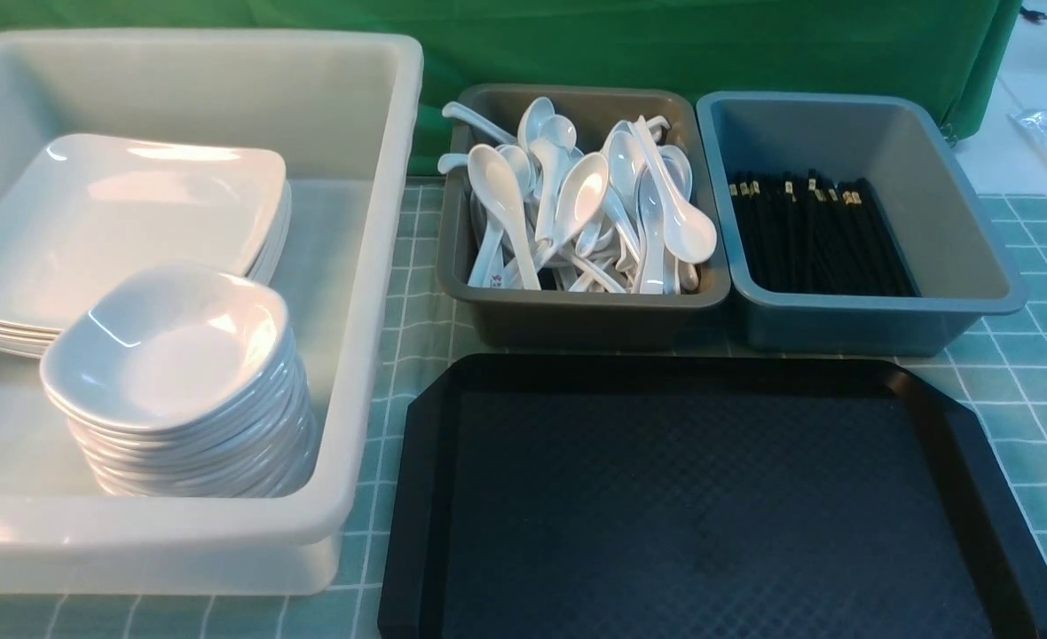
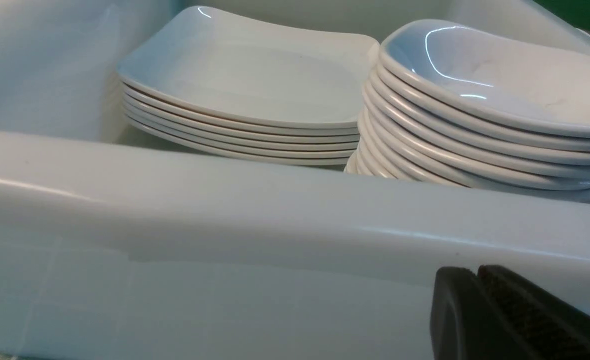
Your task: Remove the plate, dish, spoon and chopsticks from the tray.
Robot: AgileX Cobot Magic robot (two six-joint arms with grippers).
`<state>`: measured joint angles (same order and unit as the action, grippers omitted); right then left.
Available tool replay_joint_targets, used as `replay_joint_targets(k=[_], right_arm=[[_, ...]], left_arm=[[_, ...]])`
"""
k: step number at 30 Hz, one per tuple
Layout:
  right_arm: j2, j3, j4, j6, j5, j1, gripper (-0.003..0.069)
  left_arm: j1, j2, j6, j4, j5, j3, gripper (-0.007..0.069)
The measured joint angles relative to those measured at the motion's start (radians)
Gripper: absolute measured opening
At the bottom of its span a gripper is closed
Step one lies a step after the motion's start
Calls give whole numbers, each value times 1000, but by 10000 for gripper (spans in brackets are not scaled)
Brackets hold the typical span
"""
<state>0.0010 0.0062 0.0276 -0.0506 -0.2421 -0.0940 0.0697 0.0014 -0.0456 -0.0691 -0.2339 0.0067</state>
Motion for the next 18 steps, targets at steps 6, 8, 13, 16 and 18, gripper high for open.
replay_joint_targets(k=[6,8,13,16,18], right_arm=[[0,0,0,0,-1,0,143],[0,0,0,0,-1,0,143],[0,0,0,0,-1,0,151],[0,0,0,0,-1,0,161],[0,0,0,0,-1,0,167]], left_arm=[[0,0,1,1,0,0,17],[0,0,1,1,0,0,17],[0,0,1,1,0,0,17],[0,0,1,1,0,0,17],[0,0,1,1,0,0,17]])
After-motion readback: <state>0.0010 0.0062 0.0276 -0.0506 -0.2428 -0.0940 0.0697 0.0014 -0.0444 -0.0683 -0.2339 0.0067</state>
